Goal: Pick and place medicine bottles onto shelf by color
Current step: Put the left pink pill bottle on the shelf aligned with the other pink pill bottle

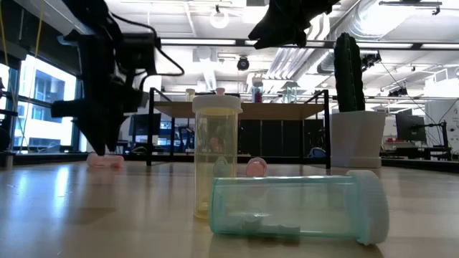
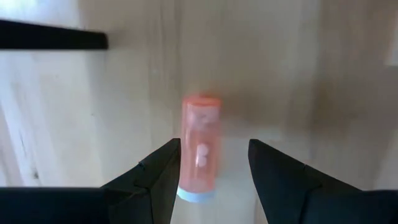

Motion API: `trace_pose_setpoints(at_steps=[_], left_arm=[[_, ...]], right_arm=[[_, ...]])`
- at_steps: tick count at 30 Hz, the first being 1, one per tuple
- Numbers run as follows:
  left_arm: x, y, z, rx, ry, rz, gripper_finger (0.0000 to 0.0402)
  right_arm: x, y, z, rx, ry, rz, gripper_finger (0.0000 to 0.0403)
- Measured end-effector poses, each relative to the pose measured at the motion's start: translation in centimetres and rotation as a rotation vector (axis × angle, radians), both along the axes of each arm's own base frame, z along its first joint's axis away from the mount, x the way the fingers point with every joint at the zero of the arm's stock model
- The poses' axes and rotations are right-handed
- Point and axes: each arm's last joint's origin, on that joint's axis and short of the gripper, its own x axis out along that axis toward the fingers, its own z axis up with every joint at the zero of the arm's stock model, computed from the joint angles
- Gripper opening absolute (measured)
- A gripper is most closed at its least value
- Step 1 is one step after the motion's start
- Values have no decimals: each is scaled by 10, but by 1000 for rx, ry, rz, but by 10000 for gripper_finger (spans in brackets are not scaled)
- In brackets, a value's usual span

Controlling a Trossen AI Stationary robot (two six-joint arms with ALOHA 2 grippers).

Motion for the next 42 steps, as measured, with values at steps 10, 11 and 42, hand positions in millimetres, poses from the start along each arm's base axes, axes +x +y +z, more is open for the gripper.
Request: trace_pose_setpoints(at_steps=[10,11,42], left_arm=[[10,5,-17,34,26,5,179],[10,5,-18,37,35,6,179],[22,12,-15,-363,-168,406,91]], right_arm=[[0,0,0,1,1,-1,167],[0,0,0,1,1,-1,167],[0,1,0,20,-1,22,167]])
